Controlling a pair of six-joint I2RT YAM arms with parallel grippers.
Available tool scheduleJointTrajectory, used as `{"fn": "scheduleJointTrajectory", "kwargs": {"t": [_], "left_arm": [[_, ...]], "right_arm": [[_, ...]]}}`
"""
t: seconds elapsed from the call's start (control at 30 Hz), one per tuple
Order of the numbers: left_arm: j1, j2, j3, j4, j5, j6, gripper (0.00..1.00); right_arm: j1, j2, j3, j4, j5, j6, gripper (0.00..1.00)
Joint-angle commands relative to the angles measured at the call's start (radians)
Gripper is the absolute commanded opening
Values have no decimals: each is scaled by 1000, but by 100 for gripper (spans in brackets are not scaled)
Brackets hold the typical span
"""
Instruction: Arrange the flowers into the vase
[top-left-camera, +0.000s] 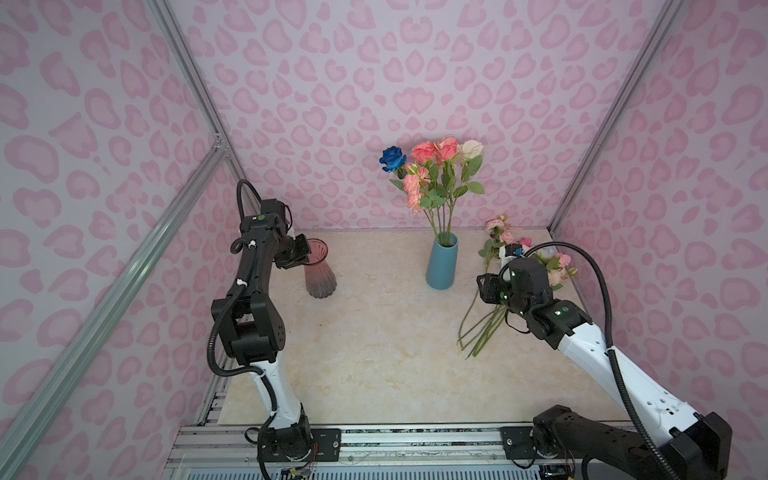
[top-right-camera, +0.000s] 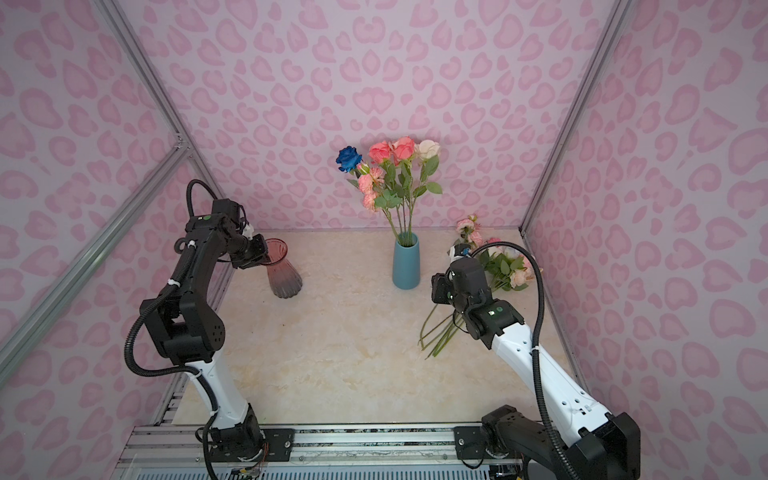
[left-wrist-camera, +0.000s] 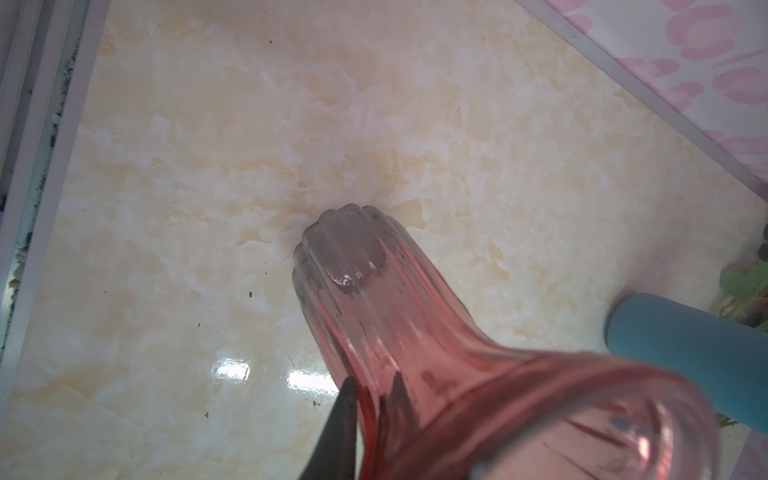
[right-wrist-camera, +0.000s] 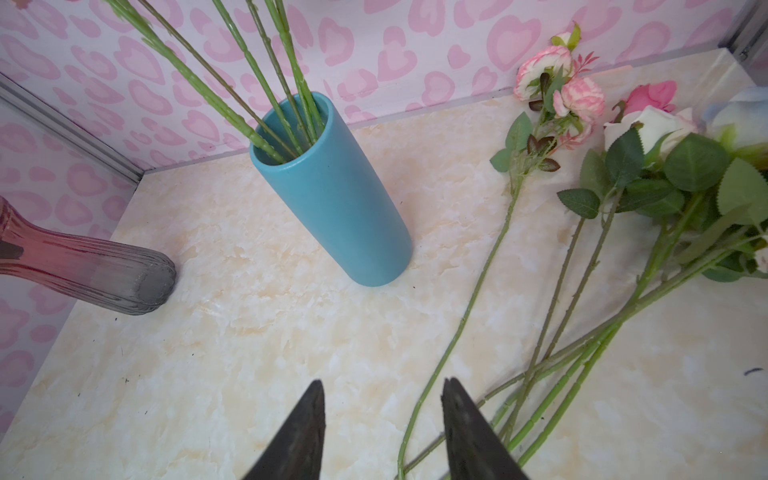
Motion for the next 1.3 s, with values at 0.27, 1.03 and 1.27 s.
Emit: {"fn": "scheduleJointTrajectory", "kwargs": {"t": [0.27,1.03,1.27], "left_arm": [[-4,-16,-24,0,9,25,3],[-91,-90,-140,27,20,29,3],[-138,-117,-169,31,17,27,3]], "right_arm": [[0,-13,-8,16,6,11,47],[6,-28,3,16,14,3,47],[18,-16,27,15,37,-17,47]]}}
